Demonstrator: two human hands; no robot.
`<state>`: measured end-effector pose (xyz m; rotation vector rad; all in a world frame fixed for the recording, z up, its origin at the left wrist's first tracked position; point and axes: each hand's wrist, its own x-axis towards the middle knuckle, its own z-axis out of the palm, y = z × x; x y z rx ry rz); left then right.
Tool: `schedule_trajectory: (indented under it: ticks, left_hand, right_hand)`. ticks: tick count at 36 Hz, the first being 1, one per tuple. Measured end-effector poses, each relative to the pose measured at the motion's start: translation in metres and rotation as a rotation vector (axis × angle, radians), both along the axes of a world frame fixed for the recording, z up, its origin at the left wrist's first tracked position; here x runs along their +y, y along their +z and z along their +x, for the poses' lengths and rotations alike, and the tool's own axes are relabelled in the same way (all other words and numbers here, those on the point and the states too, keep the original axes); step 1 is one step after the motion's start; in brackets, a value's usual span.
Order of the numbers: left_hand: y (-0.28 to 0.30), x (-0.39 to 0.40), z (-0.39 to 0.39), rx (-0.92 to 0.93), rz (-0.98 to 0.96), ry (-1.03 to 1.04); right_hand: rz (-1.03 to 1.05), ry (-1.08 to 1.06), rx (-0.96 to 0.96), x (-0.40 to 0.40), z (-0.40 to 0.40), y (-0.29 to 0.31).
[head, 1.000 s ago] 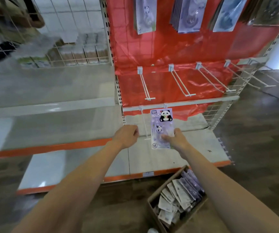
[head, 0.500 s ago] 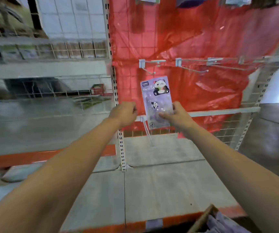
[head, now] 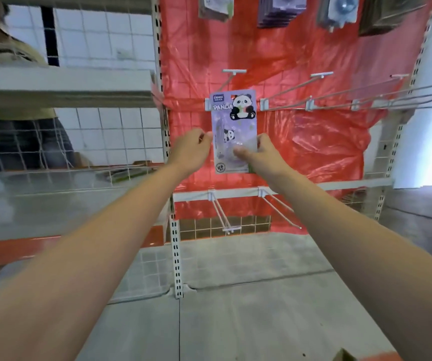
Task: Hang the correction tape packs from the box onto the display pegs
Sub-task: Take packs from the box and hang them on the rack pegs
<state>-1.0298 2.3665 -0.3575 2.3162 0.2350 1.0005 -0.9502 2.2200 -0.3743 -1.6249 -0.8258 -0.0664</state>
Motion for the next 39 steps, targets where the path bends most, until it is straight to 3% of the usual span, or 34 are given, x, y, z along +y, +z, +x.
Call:
schedule_trajectory:
  ticks: [17,27,34,39]
  left_hand:
    - [-0.011,-0.011,0.01,-0.071,-0.124,-0.079]
    - [-0.018,0.002,0.054,0.046,-0.278,-0.043]
    - [-0.009,0.024,0.099,0.166,-0.178,0.227]
    - [-0.001,0.04,0.113,0.277,-0.108,0.314]
  right_hand:
    - [0.001,0.082,0.151,0.013,0.004,-0.001]
    - [-0.188,-0.138,-0.026,0.036,0.025,0.0]
    - [-0.399,-0.183,-0.152,0.042,0.063,-0.012]
    - [-0.522,-0.234,-0.27,0.04,0.079,-0.015]
